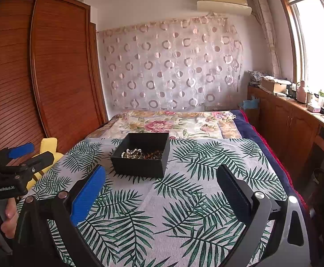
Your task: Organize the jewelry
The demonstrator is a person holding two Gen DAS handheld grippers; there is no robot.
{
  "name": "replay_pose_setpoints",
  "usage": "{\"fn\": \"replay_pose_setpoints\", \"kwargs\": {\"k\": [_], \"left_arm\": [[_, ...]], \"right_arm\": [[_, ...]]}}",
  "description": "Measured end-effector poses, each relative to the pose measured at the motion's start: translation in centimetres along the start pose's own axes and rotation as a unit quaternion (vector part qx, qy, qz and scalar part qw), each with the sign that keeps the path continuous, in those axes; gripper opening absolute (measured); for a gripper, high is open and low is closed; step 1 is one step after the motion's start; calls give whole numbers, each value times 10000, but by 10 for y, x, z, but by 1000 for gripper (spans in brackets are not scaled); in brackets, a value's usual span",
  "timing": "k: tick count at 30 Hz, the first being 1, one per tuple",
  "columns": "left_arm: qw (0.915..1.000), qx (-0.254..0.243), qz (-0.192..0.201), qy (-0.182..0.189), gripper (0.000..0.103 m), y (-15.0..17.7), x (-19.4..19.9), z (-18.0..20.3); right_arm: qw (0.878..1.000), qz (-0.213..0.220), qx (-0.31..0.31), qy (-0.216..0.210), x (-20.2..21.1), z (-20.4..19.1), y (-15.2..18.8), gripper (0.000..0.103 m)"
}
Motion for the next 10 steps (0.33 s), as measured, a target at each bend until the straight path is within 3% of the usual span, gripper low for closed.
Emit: {"fn": "replay_pose_setpoints", "kwargs": {"k": [10], "left_arm": [[10000,31,-22,-7,95,1,0,0]], "right_arm": [[10000,1,-5,-1,0,0,1,101]]}}
Point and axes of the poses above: each gripper's, at about its wrist camera, not at the fingertips, and x roughly against the way its jaws point, z to its right, y to its underside, the point moved 6 cm from there along -x, roughly the way its jaws point, and after that the axes turned 1 degree about -z, right-handed, at the moved point
